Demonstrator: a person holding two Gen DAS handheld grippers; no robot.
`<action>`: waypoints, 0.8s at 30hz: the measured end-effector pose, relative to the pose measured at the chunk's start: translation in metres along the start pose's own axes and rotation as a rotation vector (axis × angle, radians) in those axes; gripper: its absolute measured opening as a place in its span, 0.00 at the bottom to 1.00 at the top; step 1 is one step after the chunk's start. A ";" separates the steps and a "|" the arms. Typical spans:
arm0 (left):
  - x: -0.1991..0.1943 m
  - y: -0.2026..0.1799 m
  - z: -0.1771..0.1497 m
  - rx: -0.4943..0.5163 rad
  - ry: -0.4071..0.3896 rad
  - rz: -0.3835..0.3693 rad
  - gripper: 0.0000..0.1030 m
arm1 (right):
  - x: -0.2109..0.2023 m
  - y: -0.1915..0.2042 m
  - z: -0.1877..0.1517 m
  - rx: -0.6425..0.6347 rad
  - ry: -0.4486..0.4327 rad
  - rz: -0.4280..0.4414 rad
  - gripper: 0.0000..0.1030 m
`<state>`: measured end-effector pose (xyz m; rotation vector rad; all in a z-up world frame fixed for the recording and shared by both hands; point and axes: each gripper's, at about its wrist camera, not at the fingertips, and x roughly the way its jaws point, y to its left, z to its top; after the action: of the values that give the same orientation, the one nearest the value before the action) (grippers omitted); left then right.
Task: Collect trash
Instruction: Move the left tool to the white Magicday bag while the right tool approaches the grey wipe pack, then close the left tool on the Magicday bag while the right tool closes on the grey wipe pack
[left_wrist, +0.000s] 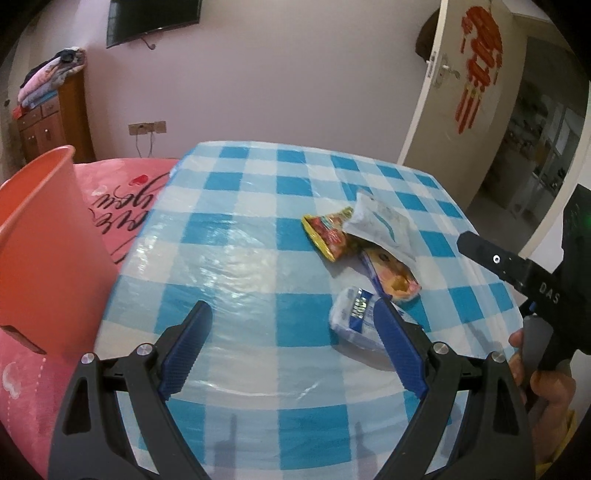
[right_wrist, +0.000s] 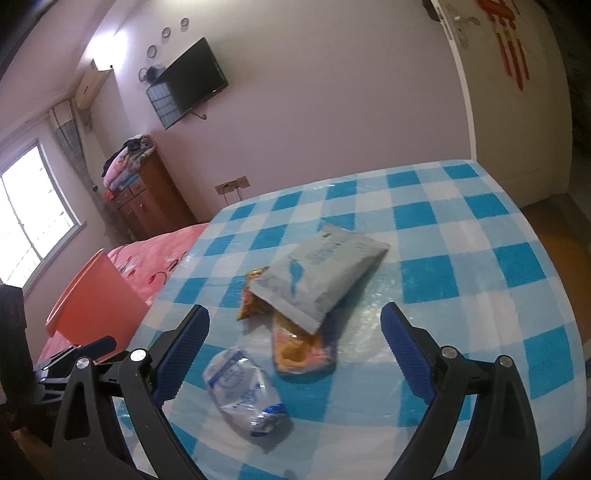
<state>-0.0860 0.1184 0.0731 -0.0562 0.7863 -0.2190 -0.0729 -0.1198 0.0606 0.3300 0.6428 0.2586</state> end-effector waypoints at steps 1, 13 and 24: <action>0.002 -0.003 -0.001 0.003 0.005 -0.003 0.87 | 0.000 -0.003 0.000 0.004 0.000 -0.002 0.90; 0.038 -0.042 -0.024 -0.082 0.184 -0.208 0.87 | 0.005 -0.046 -0.004 0.074 0.015 -0.029 0.90; 0.064 -0.064 -0.009 -0.138 0.185 -0.162 0.87 | 0.006 -0.079 -0.004 0.152 0.030 -0.027 0.90</action>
<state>-0.0600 0.0420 0.0308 -0.2326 0.9819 -0.3265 -0.0603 -0.1888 0.0246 0.4631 0.6979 0.1894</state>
